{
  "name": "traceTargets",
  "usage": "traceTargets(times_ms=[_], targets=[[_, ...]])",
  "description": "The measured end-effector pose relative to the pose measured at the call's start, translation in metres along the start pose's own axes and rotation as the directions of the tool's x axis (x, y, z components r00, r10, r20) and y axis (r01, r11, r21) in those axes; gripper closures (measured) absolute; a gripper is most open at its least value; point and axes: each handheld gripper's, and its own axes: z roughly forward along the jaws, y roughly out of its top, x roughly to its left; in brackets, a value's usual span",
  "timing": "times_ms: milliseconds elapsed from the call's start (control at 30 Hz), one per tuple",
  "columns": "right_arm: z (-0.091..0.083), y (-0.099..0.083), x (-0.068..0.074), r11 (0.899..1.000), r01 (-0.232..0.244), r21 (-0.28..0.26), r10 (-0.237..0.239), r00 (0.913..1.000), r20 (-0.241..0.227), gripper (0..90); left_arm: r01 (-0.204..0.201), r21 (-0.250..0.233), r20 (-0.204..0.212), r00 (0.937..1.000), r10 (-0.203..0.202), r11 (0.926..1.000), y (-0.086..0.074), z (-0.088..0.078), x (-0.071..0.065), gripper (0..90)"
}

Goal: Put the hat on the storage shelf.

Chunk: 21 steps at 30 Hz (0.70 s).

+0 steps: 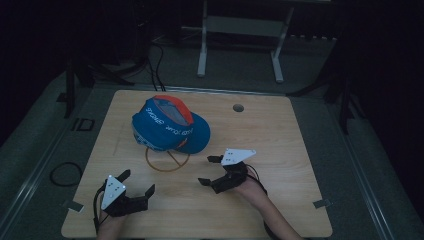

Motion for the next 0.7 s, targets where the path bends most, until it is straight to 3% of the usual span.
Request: traceTargets(times_ms=[433, 700], targets=[[-0.024, -0.047, -0.012, 0.999, -0.047, 0.021, 0.046, 0.9968, 0.066, 15.7, -0.015, 0.010, 0.013, 0.9998, 0.015, 0.9998, -0.001, 0.002, -0.002, 1.4], [-0.038, -0.065, -0.016, 0.997, -0.067, 0.031, 0.064, 0.9937, 0.092, 15.7, -0.029, 0.019, 0.041, 0.9988, 0.029, 0.9994, -0.002, 0.004, -0.004, 1.4]])
